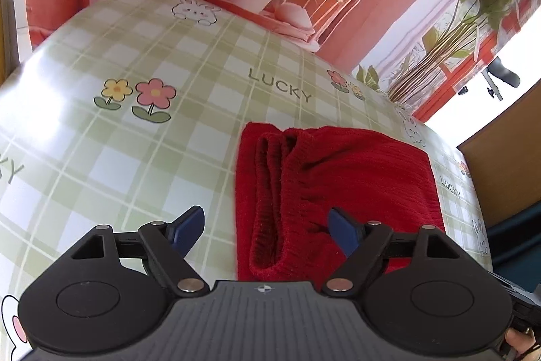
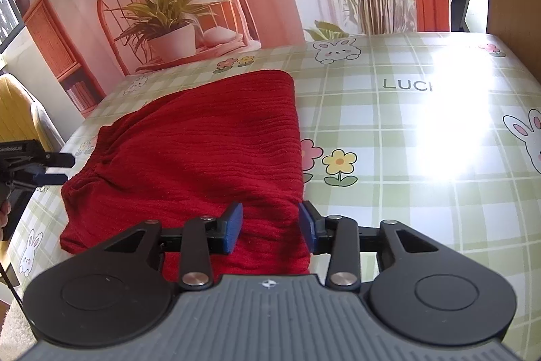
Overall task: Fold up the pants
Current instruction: 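Open both grippers and reposition them along the folded pants edge, then close the left gripper on the waistband while the right gripper grips the pants edge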
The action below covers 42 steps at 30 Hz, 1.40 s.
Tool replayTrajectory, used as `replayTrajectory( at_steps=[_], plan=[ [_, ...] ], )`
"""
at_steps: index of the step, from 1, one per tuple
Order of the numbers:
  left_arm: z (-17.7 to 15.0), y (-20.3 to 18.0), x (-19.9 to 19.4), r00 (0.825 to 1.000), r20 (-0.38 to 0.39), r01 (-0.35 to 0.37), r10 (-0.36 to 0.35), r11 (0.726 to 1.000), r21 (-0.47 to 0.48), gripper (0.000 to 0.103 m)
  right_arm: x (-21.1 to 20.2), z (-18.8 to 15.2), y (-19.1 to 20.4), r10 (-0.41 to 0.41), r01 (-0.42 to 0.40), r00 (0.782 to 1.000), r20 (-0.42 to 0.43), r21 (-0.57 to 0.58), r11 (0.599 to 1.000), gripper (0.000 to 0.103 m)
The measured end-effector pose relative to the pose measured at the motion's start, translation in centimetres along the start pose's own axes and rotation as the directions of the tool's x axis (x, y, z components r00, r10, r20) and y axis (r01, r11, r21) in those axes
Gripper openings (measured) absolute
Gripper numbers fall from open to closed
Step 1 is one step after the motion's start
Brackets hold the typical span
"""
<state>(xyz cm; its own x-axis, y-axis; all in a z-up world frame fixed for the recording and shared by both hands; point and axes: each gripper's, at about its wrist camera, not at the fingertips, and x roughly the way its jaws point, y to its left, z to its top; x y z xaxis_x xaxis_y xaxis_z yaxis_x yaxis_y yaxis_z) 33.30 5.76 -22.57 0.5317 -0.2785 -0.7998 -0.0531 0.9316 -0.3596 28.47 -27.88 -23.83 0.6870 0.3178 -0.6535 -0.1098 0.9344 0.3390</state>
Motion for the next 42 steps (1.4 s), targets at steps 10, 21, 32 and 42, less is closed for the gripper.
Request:
replayTrajectory(
  at_steps=[10,21,32,42],
  plan=[
    [-0.5,-0.8,1.8,0.999,-0.037,-0.007,0.007,1.0,0.002,0.082,1.4,0.8,-0.1,0.01,-0.01,1.0,0.004,0.012,1.0,0.043],
    [-0.8,-0.9,2.6,0.995,-0.071,-0.068,0.07,0.997,0.039,0.082,2.4,1.4,-0.2,0.019,-0.019,1.0,-0.008,-0.007,1.0,0.058],
    [-1.7,-3.2,3.4,0.982,-0.049,-0.171,0.181,0.973,0.152,0.086,3.4,1.8,-0.1,0.03,-0.031,0.999,-0.014,-0.015,0.999,0.062],
    [-3.6,-3.8,2.1,0.991,-0.043,-0.124,0.128,0.989,0.085,0.028,3.5,1.4,-0.3,0.044,-0.044,0.999,-0.013,-0.01,0.999,0.062]
  ],
)
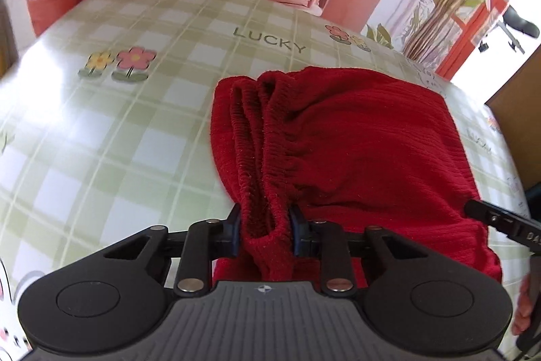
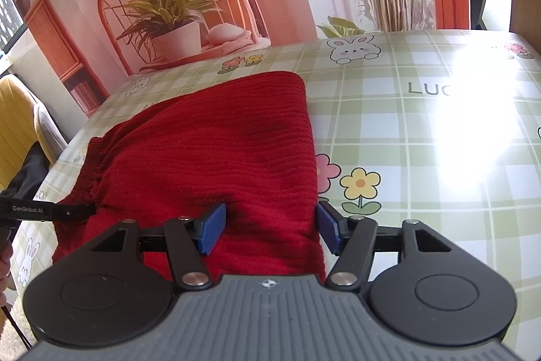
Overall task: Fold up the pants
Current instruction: 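Close the left gripper on the waistband while the right gripper grips the pants edge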
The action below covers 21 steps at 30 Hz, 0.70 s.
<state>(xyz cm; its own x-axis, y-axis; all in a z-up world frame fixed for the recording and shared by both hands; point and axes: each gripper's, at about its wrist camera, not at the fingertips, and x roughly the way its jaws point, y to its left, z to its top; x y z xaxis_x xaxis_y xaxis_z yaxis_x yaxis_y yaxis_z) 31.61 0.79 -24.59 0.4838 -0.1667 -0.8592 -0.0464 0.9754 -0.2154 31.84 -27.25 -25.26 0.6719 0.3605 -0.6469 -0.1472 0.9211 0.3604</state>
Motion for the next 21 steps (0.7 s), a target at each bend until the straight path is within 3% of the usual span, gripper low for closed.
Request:
replayTrajectory(
  at_steps=[9,18,21],
  plan=[
    [-2.4,2.4,-1.8,1.0,0.004,0.016,-0.016,0.994,-0.106,0.028,0.5,-0.1,-0.6,0.034,-0.034,0.999,-0.022,-0.015,0.999,0.073],
    [-1.8,2.8,-1.8,1.0,0.017,0.013,-0.01,0.985,-0.169,0.035,2.8,1.0,1.3,0.064,-0.068,0.997,-0.041,-0.094,0.993,0.075],
    [-1.3,2.2,-1.4,1.0,0.02,-0.01,0.013,0.99,-0.139,0.037,3.4,1.0,2.3,0.044,-0.049,0.998,-0.043,-0.129,0.99,0.076]
  ],
)
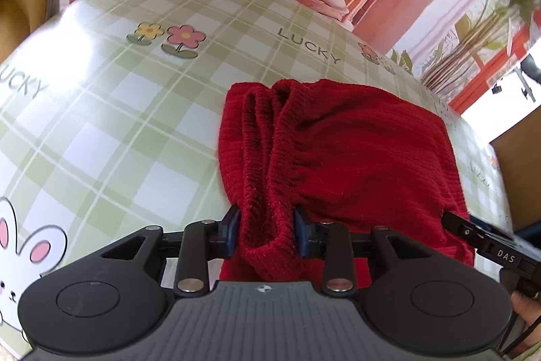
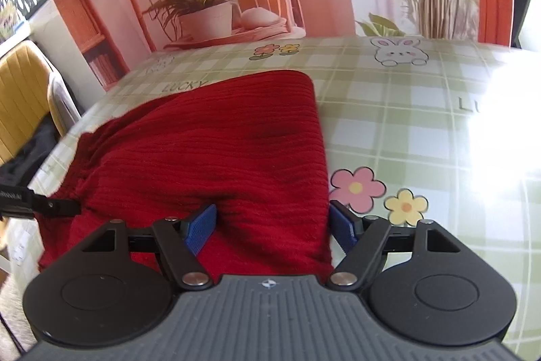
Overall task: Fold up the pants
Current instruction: 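Close the left gripper on the waistband while the right gripper grips the pants edge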
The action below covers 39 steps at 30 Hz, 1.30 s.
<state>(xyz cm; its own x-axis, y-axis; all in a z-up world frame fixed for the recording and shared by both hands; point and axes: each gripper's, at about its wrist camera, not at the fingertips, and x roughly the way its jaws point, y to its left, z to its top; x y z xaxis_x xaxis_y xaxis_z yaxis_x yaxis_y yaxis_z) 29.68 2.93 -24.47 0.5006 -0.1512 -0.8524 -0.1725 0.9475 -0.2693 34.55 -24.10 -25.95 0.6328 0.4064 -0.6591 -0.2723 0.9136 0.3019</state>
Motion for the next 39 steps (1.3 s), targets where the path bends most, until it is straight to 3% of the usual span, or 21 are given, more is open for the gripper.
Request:
replayTrajectory(
  at_steps=[7,11,13,15,16,19,23,25,30,35,37,39],
  plan=[
    [-0.2,-1.3,0.1,0.998,0.017,-0.056,0.055,0.996,0.068,0.04,0.2,-0.2,0.4,-0.039,0.039,0.999,-0.012,-0.03,0.999,0.075],
    [-0.1,-2.4,0.6,0.998,0.012,-0.057,0.057,0.994,0.088,0.062,0.2,-0.8,0.8,-0.065,0.065,0.998,0.017,-0.007,0.998,0.077],
    [-0.3,-3.0,0.5,0.995,0.014,-0.101,0.1,0.99,0.102,0.057,0.3,-0.7,1.5,-0.077,0.077,0.997,0.016,-0.021,0.997,0.073],
    [-0.5,-2.9,0.3,0.996,0.023,-0.09,0.088,0.989,0.115,0.031,0.3,-0.7,2.0,-0.043,0.043,0.999,0.01,-0.018,0.999,0.054],
    [-0.6,-2.6,0.1,0.998,0.014,-0.062,0.061,0.993,0.104,0.029,0.3,-0.7,2.1,-0.021,0.021,1.0,0.002,-0.014,1.0,0.044],
    [-0.6,-2.2,-0.4,0.999,0.008,-0.052,0.051,0.993,0.109,0.024,0.3,-0.8,2.0,0.003,-0.003,1.0,-0.004,0.011,1.0,0.038],
    [-0.7,-2.1,-1.4,0.999,0.034,-0.04,0.037,0.994,0.097,0.021,-0.1,-0.9,1.0,0.046,-0.046,0.999,0.005,0.066,0.997,0.02],
    [-0.6,-1.9,-2.0,0.999,0.044,-0.024,0.021,0.996,0.081,0.021,-0.7,-0.8,0.5,0.067,-0.069,0.997,0.024,0.103,0.992,0.017],
    [-0.8,-1.8,-2.3,0.999,0.041,-0.026,0.023,0.997,0.072,0.021,-2.2,-0.7,0.5,0.093,-0.101,0.993,0.069,0.118,0.988,0.016],
    [-1.3,-1.2,-1.4,0.999,0.028,-0.019,0.017,0.999,0.044,0.022,-1.9,-1.3,0.7,0.081,-0.085,0.996,0.038,0.112,0.99,0.02],
    [-1.1,-0.8,-1.2,1.0,0.021,-0.009,0.009,1.0,0.026,0.028,-1.8,-1.4,0.7,0.071,-0.074,0.997,0.032,0.107,0.991,0.025],
    [-0.8,0.0,-0.8,1.0,0.01,-0.019,0.02,1.0,-0.009,0.046,-1.7,-1.5,0.5,0.062,-0.065,0.998,0.028,0.115,0.991,0.032]
  ],
)
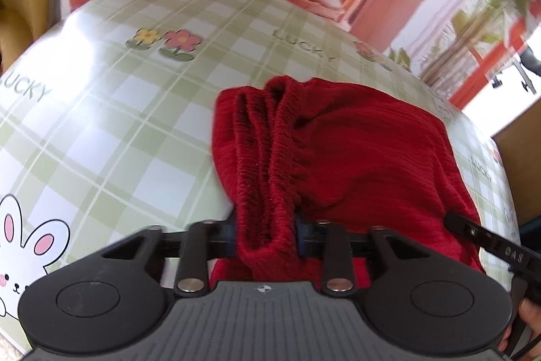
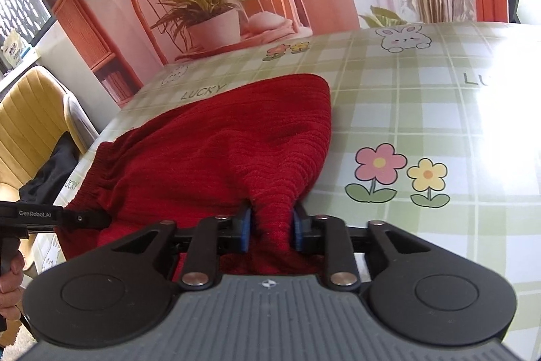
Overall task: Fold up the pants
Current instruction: 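Close the left gripper on the waistband while the right gripper grips the pants edge, then lift the folded red pants with both grippers and carry them to the yellow armchair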
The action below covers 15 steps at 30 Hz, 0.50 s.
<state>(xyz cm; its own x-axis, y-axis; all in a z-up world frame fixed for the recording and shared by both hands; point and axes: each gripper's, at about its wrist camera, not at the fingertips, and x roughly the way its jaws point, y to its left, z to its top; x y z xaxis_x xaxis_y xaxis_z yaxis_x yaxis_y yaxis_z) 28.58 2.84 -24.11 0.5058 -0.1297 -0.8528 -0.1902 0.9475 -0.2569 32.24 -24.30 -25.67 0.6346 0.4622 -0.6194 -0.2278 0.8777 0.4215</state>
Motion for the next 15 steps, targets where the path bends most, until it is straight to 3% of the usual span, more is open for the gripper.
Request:
replayTrajectory(
  at_steps=[4,10,11,12,13,15],
  plan=[
    [0.5,0.7,0.3,1.0,0.014,0.026,-0.026,1.0,-0.004,0.048,0.3,-0.3,-1.0,0.005,-0.005,1.0,-0.004,0.044,0.999,0.037],
    [-0.1,-1.1,0.6,0.999,0.044,-0.03,0.028,0.998,0.052,0.053,0.3,-0.5,-1.8,0.036,-0.039,0.999,0.028,0.107,0.994,0.037],
    [-0.2,-1.4,0.6,0.998,0.047,-0.05,0.047,0.997,0.067,0.045,0.4,-0.4,-1.8,0.044,-0.047,0.999,0.027,0.114,0.992,0.036],
    [-0.3,-1.5,0.7,0.999,0.043,-0.03,0.027,0.997,0.076,0.024,0.6,-0.4,-1.7,0.053,-0.055,0.998,0.022,0.117,0.992,0.034],
    [-0.3,-1.4,0.7,0.999,0.032,0.004,-0.006,0.998,0.055,0.024,0.7,-0.3,-1.4,0.06,-0.061,0.998,0.01,0.114,0.992,0.03],
    [-0.4,-1.2,0.3,0.999,0.038,0.003,-0.004,0.999,0.034,0.021,1.0,-0.1,-0.7,0.049,-0.048,0.999,-0.009,0.09,0.995,0.023]
  ],
)
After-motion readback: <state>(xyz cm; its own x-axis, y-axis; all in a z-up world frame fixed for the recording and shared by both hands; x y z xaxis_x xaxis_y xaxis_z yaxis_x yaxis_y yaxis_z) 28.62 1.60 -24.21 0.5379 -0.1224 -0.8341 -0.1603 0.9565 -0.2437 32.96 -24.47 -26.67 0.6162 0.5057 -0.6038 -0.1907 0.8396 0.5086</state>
